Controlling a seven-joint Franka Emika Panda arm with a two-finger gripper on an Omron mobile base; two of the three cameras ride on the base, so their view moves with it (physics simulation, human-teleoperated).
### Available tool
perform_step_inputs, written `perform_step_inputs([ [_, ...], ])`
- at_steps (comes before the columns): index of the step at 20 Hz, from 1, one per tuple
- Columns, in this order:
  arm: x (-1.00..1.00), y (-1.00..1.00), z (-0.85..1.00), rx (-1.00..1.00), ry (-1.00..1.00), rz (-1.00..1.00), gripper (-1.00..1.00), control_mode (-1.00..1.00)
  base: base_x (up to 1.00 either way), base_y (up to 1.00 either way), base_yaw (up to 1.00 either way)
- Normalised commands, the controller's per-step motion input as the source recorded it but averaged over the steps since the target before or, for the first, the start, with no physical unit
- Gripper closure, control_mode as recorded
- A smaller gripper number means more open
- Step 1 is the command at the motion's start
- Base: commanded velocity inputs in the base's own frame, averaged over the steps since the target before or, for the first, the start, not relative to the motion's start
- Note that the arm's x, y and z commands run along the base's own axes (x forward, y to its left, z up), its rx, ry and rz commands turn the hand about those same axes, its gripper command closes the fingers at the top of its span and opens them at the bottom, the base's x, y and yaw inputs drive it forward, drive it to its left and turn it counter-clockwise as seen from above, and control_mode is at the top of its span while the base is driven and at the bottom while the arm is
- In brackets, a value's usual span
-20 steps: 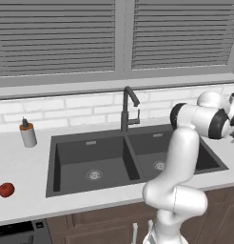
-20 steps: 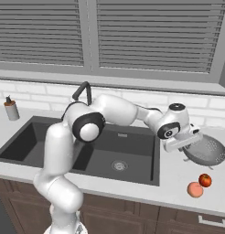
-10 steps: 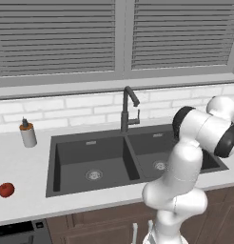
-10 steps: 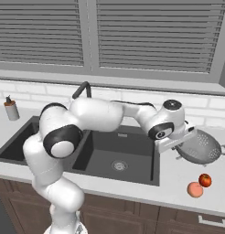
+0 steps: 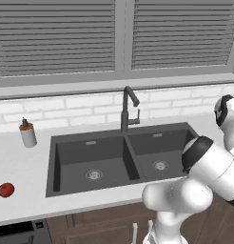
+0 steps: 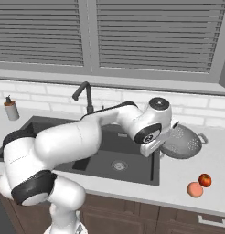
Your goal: Put the colander in the sink, put the apple, peach, apple in the colander, and turn on the sink faucet and pour water over the colander.
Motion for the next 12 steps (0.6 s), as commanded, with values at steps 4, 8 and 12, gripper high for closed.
perform_step_inputs([
  [4,-0.44,0.72,0.38,0.00,0.00,0.37,1.00,-1.00,0.00,0.00,0.00],
  [8,-0.50,0.79,0.28,0.00,0.00,0.34,1.00,-1.00,0.00,0.00,0.00],
  [12,-0.42,0.82,0.21,-0.01,0.00,0.33,1.00,-1.00,0.00,0.00,0.00],
])
